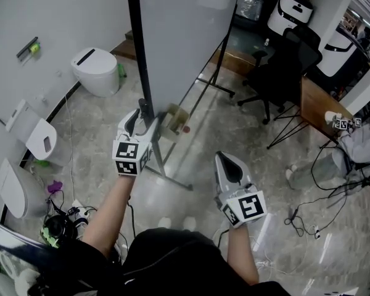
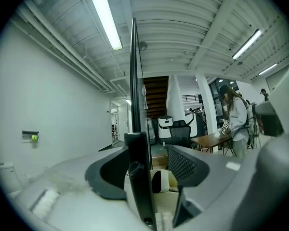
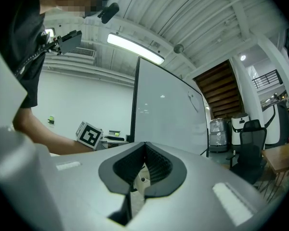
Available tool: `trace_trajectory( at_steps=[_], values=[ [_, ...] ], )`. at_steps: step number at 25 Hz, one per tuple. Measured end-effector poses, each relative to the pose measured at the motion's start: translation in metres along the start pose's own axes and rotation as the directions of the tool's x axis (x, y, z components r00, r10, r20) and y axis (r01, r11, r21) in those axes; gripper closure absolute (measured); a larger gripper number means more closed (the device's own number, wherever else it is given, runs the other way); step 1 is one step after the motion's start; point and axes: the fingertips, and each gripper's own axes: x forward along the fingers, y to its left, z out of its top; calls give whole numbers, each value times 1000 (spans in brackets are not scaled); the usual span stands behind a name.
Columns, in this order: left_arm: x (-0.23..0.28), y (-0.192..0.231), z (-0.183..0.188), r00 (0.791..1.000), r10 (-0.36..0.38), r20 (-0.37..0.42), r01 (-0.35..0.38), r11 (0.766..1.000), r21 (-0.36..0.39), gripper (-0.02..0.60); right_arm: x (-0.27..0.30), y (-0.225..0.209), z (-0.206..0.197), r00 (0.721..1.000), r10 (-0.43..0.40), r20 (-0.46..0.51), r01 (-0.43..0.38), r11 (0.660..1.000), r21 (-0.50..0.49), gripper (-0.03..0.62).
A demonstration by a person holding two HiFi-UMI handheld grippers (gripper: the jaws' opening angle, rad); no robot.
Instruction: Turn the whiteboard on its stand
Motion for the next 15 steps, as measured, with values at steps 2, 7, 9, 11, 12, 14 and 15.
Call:
trace_trajectory(
  at_steps=[2, 7, 9, 11, 12, 14, 15],
  values=[
    [-6, -5, 10, 1000, -7, 22, 7, 1000, -20, 321, 1, 1, 0, 1000, 1, 3, -1, 1000, -2, 585],
    [-21, -32, 25, 995, -68, 68, 71, 996, -51, 377, -1, 2, 2, 1000, -4, 7, 4, 1000, -8, 586],
    [-25, -50, 26, 991, -110, 78, 115, 991, -63, 396, -3, 2, 2, 1000, -8, 8, 8, 1000, -12, 585],
    [-29, -70, 26, 985, -150, 83, 156, 986, -65, 434, -5, 3, 1, 1000, -9, 5, 10, 1000, -16, 585],
    [-31, -80, 27, 982, -169, 85, 175, 983, -60, 448, -6, 4, 0, 1000, -10, 2, 10, 1000, -17, 585],
    [-35, -98, 28, 975, -203, 92, 208, 977, -48, 472, -9, 6, -2, 1000, -11, -6, 11, 1000, -22, 585],
    [-37, -106, 28, 972, -216, 96, 221, 974, -48, 483, -10, 7, -2, 1000, -12, -7, 12, 1000, -24, 585]
  ],
)
